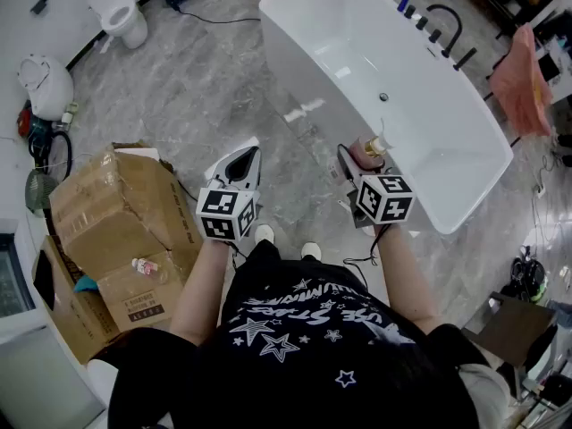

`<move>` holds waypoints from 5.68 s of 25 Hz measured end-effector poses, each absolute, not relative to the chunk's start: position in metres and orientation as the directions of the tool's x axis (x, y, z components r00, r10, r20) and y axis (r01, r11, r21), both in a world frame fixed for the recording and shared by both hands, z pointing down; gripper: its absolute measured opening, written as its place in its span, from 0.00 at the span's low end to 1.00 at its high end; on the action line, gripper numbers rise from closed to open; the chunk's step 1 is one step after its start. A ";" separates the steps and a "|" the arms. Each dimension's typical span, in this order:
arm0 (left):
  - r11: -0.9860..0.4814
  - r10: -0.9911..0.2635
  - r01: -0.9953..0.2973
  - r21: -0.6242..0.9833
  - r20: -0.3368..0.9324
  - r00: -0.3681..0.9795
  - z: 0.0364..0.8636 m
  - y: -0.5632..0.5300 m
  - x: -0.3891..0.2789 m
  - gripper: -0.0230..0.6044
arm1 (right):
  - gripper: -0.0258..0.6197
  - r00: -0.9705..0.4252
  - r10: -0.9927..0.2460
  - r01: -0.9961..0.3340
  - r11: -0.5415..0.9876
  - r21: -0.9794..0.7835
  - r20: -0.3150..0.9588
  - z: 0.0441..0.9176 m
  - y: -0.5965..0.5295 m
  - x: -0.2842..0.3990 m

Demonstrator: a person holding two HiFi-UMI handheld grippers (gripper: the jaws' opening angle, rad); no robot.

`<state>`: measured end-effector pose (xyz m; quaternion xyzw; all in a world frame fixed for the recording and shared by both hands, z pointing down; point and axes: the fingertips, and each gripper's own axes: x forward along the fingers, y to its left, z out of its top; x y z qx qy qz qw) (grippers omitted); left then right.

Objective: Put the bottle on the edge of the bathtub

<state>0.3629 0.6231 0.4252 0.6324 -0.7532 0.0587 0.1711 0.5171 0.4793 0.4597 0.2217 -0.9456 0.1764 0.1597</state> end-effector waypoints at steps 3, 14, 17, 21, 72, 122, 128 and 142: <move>0.184 -0.935 -0.973 0.138 0.329 -0.130 0.427 0.625 0.364 0.06 | 0.38 -0.843 -0.372 -0.487 0.835 -0.257 0.389 0.461 0.485 0.519; 0.177 -0.937 -0.971 0.159 0.329 -0.117 0.438 0.643 0.295 0.06 | 0.38 -0.817 -0.405 -0.527 0.814 -0.244 0.410 0.469 0.497 0.461; 0.167 -0.944 -0.974 0.154 0.310 -0.113 0.431 0.643 0.264 0.06 | 0.38 -0.812 -0.426 -0.541 0.806 -0.240 0.400 0.466 0.494 0.433; 0.140 -0.949 -0.977 0.163 0.303 -0.086 0.425 0.647 0.222 0.06 | 0.38 -0.804 -0.467 -0.569 0.784 -0.249 0.368 0.457 0.492 0.399; -0.083 -0.920 -0.990 0.109 0.374 0.119 0.446 0.051 -0.108 0.06 | 0.38 -0.647 -0.610 -0.755 0.596 -0.272 0.458 0.510 -0.089 0.122; -0.573 -0.683 -0.792 0.210 0.411 0.603 0.587 -0.415 -0.227 0.06 | 0.37 -0.183 -0.867 -0.979 0.119 -0.165 0.463 0.603 -0.566 0.020; -0.593 -0.699 -0.787 0.168 0.378 0.607 0.601 -0.445 -0.218 0.06 | 0.37 -0.178 -0.890 -0.983 0.145 -0.109 0.420 0.610 -0.626 0.030; -0.518 -0.740 -0.830 0.206 0.379 0.556 0.638 -0.468 -0.238 0.06 | 0.37 -0.105 -0.899 -0.994 0.082 -0.073 0.426 0.644 -0.716 0.046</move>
